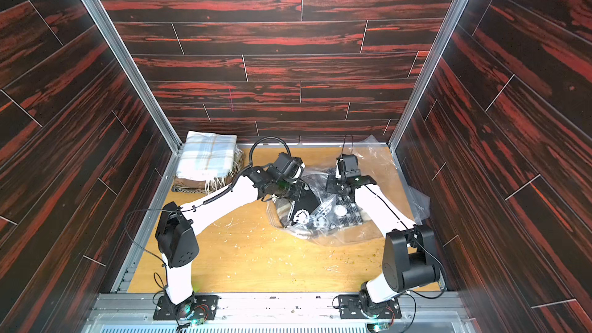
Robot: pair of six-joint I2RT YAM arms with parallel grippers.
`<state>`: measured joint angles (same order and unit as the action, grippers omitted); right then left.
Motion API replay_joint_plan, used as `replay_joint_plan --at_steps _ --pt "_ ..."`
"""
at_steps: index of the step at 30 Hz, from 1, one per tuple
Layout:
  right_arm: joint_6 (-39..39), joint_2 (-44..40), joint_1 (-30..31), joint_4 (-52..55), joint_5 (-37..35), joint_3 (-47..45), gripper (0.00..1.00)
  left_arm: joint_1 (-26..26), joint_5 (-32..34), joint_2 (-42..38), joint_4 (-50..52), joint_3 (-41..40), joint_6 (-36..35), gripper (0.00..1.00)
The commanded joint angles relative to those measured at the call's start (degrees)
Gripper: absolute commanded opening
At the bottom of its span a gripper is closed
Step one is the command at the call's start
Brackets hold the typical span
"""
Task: Take the scarf out of the vacuum bag
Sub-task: Take out the scarf from the vacuum bag.
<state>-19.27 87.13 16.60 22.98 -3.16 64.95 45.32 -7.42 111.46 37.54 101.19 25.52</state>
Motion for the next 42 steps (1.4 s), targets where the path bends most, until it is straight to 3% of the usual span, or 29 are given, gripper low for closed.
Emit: replay_joint_plan --at_steps 1,8,21,24,30,34,42 --pt "3.13 -1.46 3.17 -3.36 8.74 -1.52 0.00 -0.24 5.08 -1.21 5.90 1.90 -4.64 0.00" --pt "3.01 2.19 5.51 -5.49 16.58 -0.43 0.00 -0.23 21.95 -0.07 16.53 4.62 -10.00 0.00" --pt "2.86 5.15 7.04 -3.92 12.06 0.63 0.00 2.13 46.96 2.31 24.72 7.90 -13.81 0.00" --pt "2.67 5.32 7.03 -3.76 11.48 0.71 0.00 2.43 50.24 2.64 26.94 8.43 -12.80 0.00" --pt "2.67 5.72 7.04 -3.20 10.20 1.06 0.00 3.63 61.46 1.65 28.78 6.62 -14.55 0.00" --pt "2.52 5.83 7.02 -3.12 9.08 1.07 0.00 3.72 64.62 -0.38 30.05 3.62 -17.29 0.00" --pt "2.47 6.39 7.04 -3.46 8.30 1.11 0.00 3.65 74.27 -10.70 20.56 -9.42 -28.54 0.00"
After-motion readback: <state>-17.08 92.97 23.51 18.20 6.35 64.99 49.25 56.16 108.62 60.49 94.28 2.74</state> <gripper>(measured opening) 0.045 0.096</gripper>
